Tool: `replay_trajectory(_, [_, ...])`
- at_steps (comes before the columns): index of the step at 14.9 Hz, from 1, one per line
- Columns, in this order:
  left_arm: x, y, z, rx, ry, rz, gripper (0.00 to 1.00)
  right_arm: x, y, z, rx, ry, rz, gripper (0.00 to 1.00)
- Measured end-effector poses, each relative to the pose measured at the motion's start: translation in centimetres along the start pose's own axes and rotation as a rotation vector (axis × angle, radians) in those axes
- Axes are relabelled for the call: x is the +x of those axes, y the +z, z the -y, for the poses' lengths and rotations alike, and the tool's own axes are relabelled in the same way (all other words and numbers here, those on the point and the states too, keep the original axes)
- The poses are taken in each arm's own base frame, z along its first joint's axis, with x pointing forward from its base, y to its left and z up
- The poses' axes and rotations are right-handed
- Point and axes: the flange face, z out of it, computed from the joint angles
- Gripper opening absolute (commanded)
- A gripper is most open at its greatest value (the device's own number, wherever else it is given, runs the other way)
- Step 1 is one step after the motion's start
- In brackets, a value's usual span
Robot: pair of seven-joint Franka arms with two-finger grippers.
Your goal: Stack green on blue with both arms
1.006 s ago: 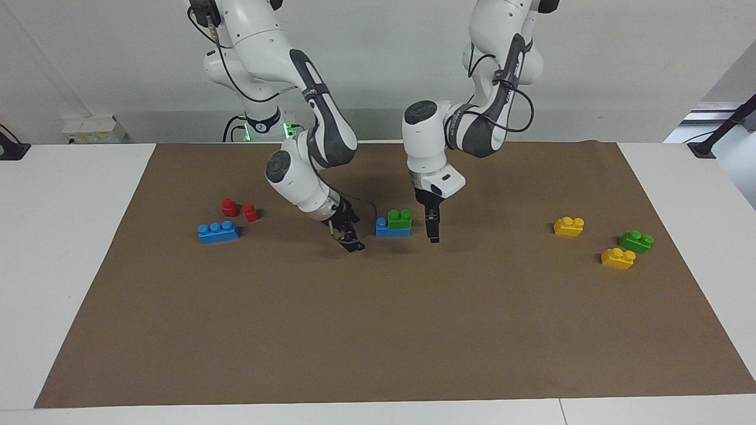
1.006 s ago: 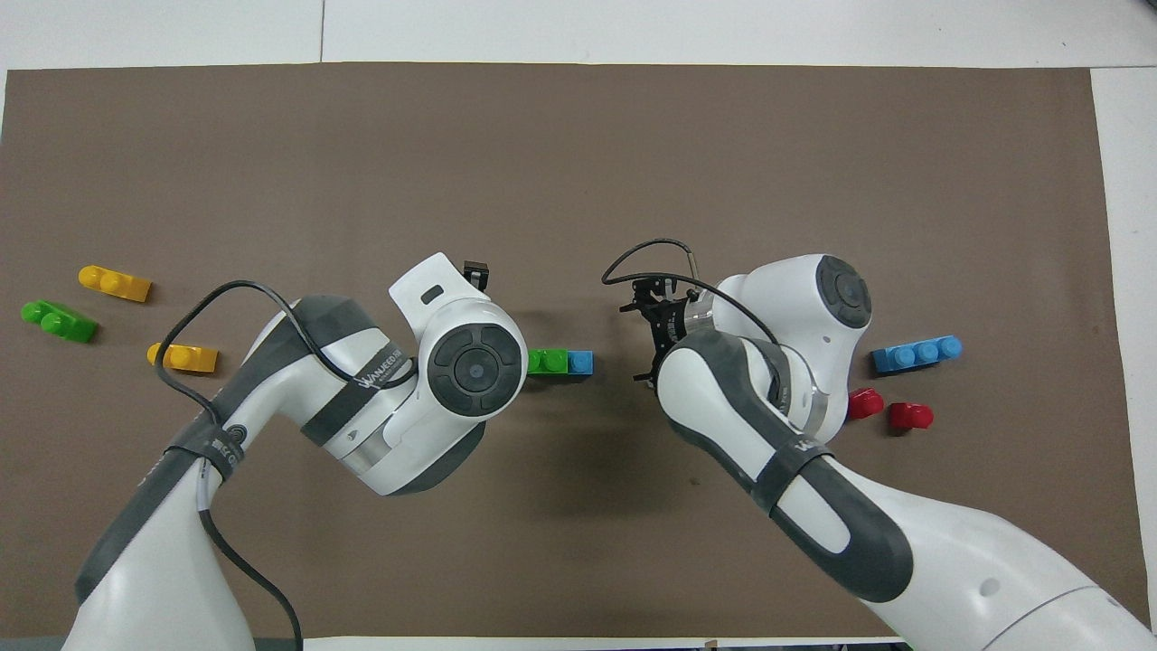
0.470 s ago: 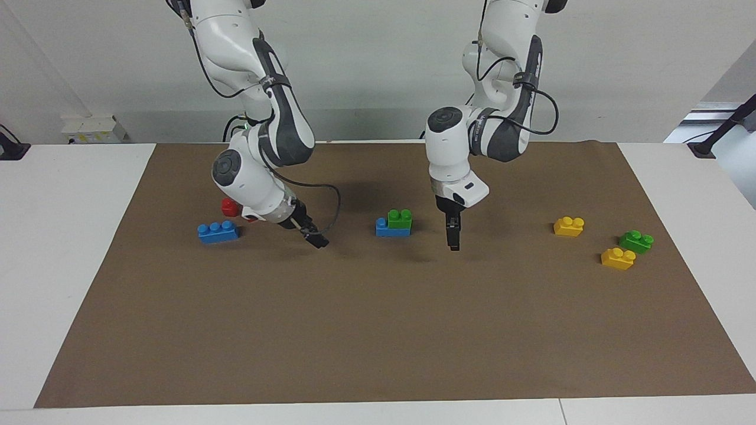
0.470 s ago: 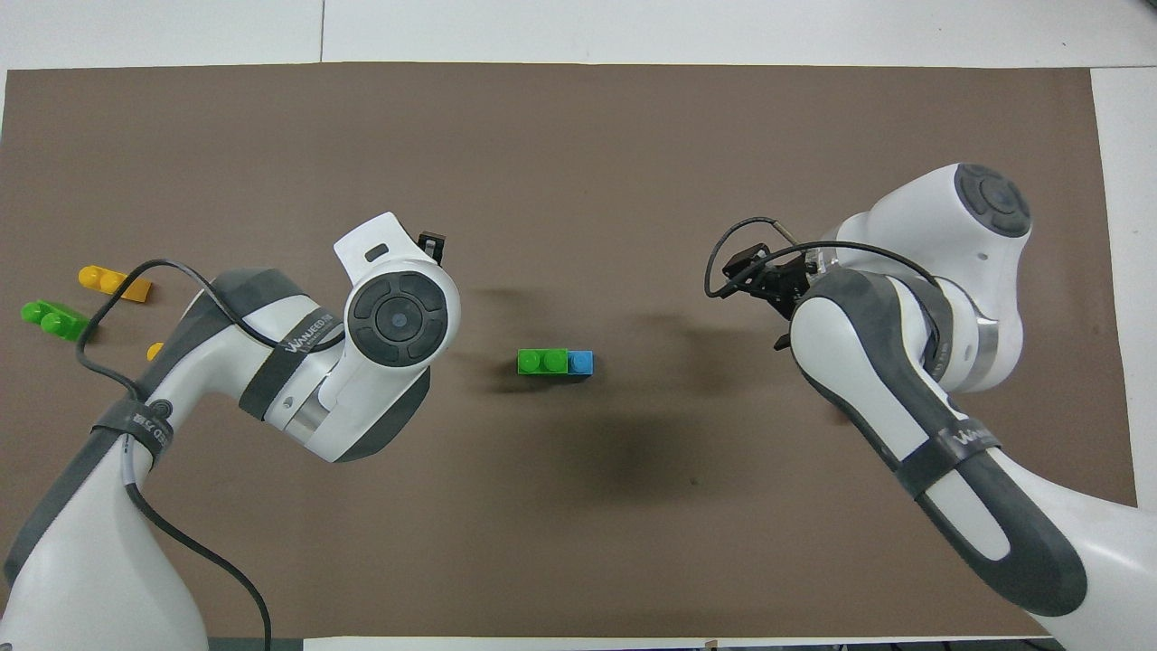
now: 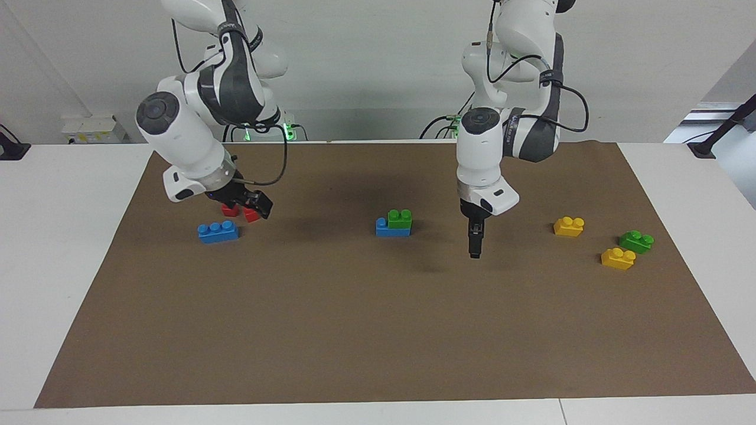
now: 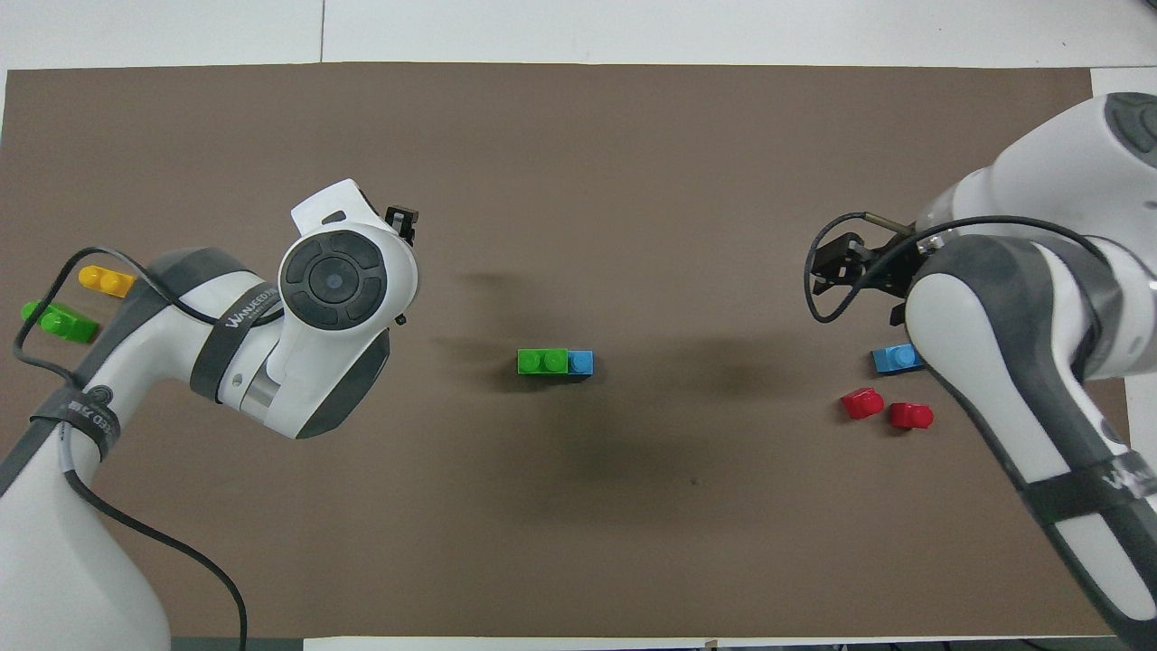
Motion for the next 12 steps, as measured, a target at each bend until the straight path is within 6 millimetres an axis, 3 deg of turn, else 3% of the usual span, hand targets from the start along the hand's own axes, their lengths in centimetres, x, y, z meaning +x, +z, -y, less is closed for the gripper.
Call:
replay_trajectory(4, [4.4, -1.0, -0.6, 0.030, 0.130, 0.059, 1.00, -2.3, -4.3, -1.1, -0.005, -0.088, -0.039, 1.00])
replay_trajectory(12, [11.8, -3.1, -0.2, 0.105, 0.397, 0.149, 1.00, -3.0, -6.3, -4.0, -0.039, -0.140, -0.023, 1.00])
